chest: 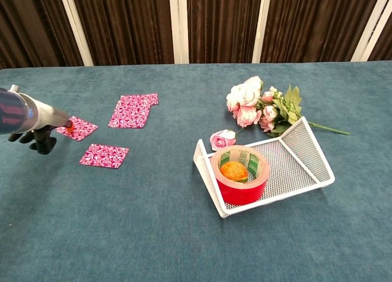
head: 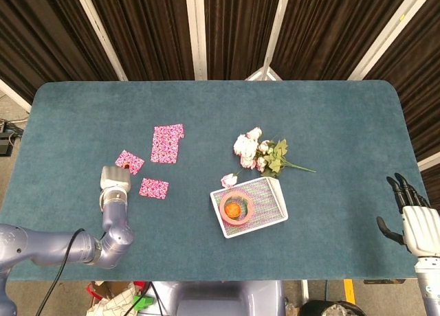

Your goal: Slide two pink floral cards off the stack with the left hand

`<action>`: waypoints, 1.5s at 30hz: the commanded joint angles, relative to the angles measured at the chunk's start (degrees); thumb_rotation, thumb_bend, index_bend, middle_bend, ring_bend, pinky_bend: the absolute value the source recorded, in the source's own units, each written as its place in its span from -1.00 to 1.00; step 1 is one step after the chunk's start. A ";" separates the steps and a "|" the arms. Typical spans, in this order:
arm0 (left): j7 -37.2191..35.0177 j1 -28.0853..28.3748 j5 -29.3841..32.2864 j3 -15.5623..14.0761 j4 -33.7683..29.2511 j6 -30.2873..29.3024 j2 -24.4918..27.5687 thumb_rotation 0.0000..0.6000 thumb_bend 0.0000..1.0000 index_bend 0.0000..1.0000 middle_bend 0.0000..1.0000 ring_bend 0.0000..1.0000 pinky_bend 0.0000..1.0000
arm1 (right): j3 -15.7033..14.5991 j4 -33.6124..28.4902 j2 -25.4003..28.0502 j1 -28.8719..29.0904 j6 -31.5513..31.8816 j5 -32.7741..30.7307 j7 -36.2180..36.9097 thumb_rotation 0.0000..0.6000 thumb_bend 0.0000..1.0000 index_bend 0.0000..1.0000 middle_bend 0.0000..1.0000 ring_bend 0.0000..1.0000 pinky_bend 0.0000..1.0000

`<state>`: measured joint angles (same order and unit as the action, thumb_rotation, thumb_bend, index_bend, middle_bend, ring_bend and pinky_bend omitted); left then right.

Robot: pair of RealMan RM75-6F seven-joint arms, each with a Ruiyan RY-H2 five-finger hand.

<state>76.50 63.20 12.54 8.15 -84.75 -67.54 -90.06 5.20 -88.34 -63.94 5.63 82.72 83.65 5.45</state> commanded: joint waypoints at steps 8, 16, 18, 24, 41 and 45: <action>-0.52 -2.09 -1.26 0.54 -1.15 0.40 2.81 1.00 0.94 -1.00 0.61 0.54 0.36 | -0.10 -0.15 -0.03 0.12 -0.17 0.11 -0.28 1.00 -0.27 -1.00 -0.90 -0.74 -0.50; -7.59 -4.72 -11.47 2.12 -12.93 0.26 9.89 1.00 0.39 -1.00 0.22 0.15 0.28 | -0.13 -0.15 0.03 0.09 -0.05 0.26 -0.05 1.00 -0.27 -1.00 -0.90 -0.74 -0.50; -11.67 -6.88 -17.68 2.06 -19.97 -0.23 14.00 1.00 0.32 -1.00 -0.04 -0.07 0.16 | -0.17 -0.12 0.06 0.06 0.04 0.39 0.14 1.00 -0.27 -1.00 -0.90 -0.74 -0.50; -32.69 -24.13 -53.06 -6.45 -36.02 -7.71 26.38 1.00 0.07 -1.00 -0.62 -0.68 -0.33 | -0.20 0.01 0.00 -0.01 0.52 0.92 0.98 1.00 -0.27 -1.00 -0.90 -0.74 -0.50; -62.52 -51.44 -93.78 -18.56 -12.09 -33.05 22.53 1.00 -0.14 -1.00 -0.88 -1.00 -0.63 | 0.10 0.57 -1.55 0.36 1.60 1.78 -1.05 1.00 -0.27 -1.00 -0.90 -0.74 -0.50; -63.89 -53.07 -95.42 -18.28 -8.36 -33.27 20.90 1.00 -0.13 -1.00 -0.88 -1.00 -0.63 | 0.11 0.58 -1.71 0.20 2.19 2.04 -1.32 1.00 -0.27 -1.00 -0.90 -0.74 -0.50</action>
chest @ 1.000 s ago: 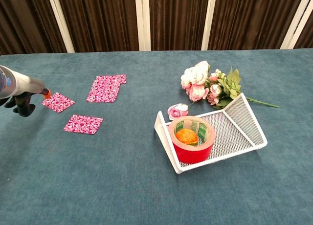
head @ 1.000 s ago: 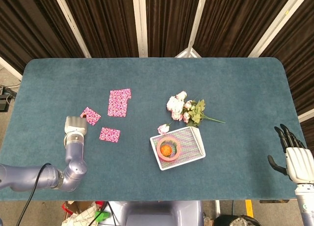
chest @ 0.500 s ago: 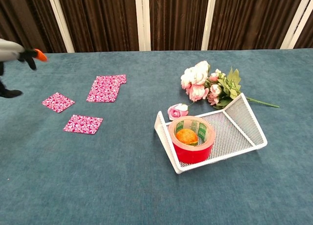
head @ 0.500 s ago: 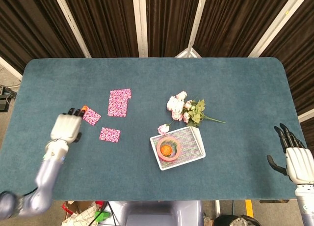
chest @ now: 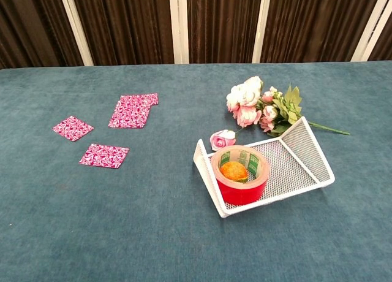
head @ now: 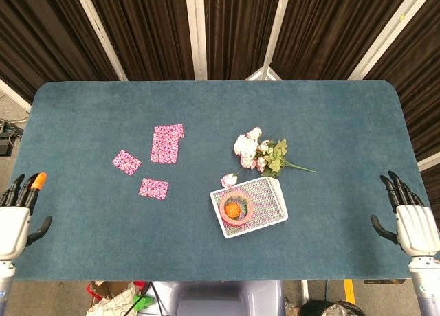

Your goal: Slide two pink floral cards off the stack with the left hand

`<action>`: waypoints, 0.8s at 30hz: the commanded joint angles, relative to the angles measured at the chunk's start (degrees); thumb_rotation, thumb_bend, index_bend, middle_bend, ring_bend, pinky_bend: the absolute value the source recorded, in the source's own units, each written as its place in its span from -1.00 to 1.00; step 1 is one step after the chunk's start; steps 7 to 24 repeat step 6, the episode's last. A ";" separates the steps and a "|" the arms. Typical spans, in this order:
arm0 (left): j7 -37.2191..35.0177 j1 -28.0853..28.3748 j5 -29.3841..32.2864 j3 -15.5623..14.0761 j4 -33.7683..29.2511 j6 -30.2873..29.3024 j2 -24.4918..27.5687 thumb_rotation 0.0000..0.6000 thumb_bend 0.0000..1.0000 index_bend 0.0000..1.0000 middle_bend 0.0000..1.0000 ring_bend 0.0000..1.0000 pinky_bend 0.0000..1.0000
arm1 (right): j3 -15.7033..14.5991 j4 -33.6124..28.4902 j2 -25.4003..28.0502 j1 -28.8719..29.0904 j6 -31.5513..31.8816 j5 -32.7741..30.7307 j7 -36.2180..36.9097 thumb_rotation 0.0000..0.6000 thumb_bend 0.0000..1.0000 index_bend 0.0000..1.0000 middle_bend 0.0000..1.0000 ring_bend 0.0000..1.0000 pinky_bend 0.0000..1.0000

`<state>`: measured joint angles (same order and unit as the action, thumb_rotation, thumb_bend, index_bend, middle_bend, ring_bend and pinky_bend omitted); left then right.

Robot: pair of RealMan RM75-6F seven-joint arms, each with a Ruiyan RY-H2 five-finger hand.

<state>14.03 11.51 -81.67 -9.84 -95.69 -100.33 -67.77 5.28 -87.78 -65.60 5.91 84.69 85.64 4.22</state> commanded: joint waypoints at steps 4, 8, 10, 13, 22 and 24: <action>-1.45 -2.02 -1.63 0.26 2.75 1.02 -1.44 1.00 -0.13 -1.00 -0.88 -1.00 -0.63 | 0.00 0.05 -0.22 -0.03 0.08 -0.09 -0.64 1.00 -0.27 -1.00 -0.90 -0.74 -0.50; -1.59 -2.30 -1.57 0.49 2.55 1.48 -1.26 1.00 -0.13 -1.00 -0.88 -1.00 -0.63 | -0.04 0.02 -0.28 0.08 -0.14 -0.12 -1.00 1.00 -0.27 -1.00 -0.90 -0.74 -0.50; -1.59 -2.30 -1.57 0.49 2.55 1.48 -1.26 1.00 -0.13 -1.00 -0.88 -1.00 -0.63 | -0.04 0.02 -0.28 0.08 -0.14 -0.12 -1.00 1.00 -0.27 -1.00 -0.90 -0.74 -0.50; -1.59 -2.30 -1.57 0.49 2.55 1.48 -1.26 1.00 -0.13 -1.00 -0.88 -1.00 -0.63 | -0.04 0.02 -0.28 0.08 -0.14 -0.12 -1.00 1.00 -0.27 -1.00 -0.90 -0.74 -0.50; -1.59 -2.30 -1.57 0.49 2.55 1.48 -1.26 1.00 -0.13 -1.00 -0.88 -1.00 -0.63 | -0.04 0.02 -0.28 0.08 -0.14 -0.12 -1.00 1.00 -0.27 -1.00 -0.90 -0.74 -0.50; -1.59 -2.30 -1.57 0.49 2.55 1.48 -1.26 1.00 -0.13 -1.00 -0.88 -1.00 -0.63 | -0.04 0.02 -0.28 0.08 -0.14 -0.12 -1.00 1.00 -0.27 -1.00 -0.90 -0.74 -0.50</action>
